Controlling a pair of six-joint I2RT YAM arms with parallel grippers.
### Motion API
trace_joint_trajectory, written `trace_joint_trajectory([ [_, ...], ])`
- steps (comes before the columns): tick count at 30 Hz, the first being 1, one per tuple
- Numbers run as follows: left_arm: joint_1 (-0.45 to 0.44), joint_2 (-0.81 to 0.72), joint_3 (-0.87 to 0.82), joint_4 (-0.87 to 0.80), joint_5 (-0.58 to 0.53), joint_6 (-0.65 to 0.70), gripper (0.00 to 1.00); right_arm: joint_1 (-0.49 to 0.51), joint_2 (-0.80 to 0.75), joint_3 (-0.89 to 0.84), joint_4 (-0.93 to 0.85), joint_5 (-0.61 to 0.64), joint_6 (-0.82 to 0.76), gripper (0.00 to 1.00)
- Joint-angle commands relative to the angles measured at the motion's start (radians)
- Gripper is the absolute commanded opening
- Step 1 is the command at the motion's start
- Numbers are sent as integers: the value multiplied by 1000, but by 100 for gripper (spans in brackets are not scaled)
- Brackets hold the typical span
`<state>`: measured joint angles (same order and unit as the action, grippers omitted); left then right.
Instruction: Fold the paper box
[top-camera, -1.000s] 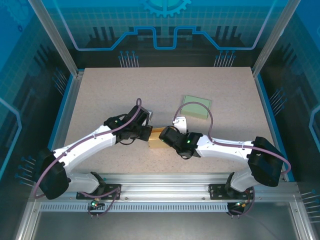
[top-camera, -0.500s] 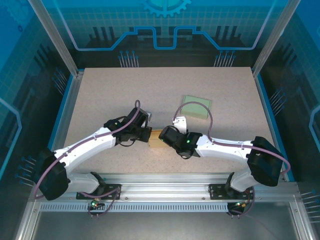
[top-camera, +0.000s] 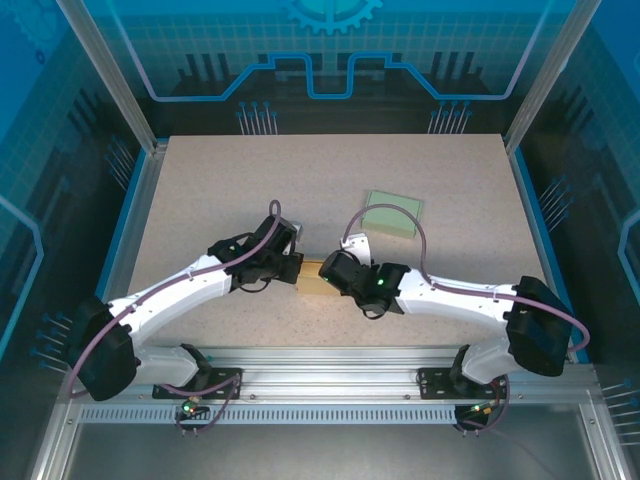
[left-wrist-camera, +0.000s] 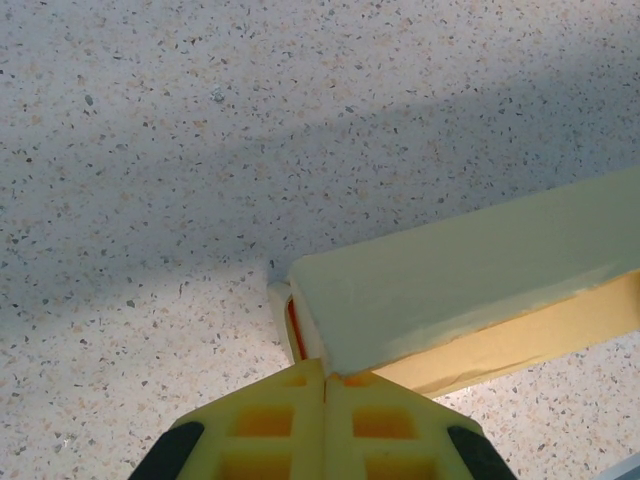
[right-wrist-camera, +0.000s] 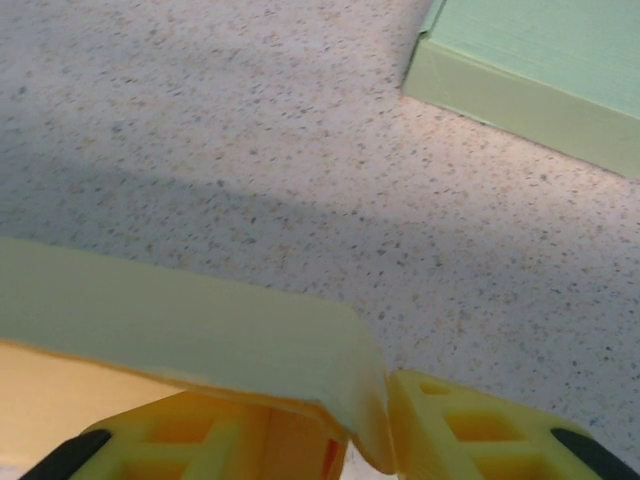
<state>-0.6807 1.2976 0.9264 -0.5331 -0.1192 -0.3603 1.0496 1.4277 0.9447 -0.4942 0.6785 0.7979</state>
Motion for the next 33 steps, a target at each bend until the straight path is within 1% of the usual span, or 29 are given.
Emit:
trace_joint_trajectory([
  [1, -5, -7, -10, -2, -4, 13, 0, 10, -38, 41, -49, -41, -59, 39],
  [5, -4, -2, -6, -2, -4, 15, 0, 9, -52, 47, -97, -21, -90, 37],
  [9, -5, 4, -4, -1, -2, 12, 0, -1, -61, 43, -150, 1, -88, 35],
  [15, -4, 9, -1, -1, 0, 14, 0, -34, -77, -1, -162, -7, -65, 33],
  [18, -4, 9, -1, -2, 2, 18, 0, -61, -92, -21, -128, -11, -87, 33],
  [22, -5, 11, -1, -2, 2, 20, 0, -108, -105, -43, -48, -86, -155, 32],
  [26, -5, 10, -1, -2, 2, 18, 0, -120, -94, -58, -13, -131, -171, 30],
  [31, -4, 15, 2, -2, 6, 20, 0, -124, -75, -59, -5, -112, -155, 29],
  [33, -4, 19, 2, -3, 6, 20, 0, -130, -70, -87, -2, -96, -153, 30],
])
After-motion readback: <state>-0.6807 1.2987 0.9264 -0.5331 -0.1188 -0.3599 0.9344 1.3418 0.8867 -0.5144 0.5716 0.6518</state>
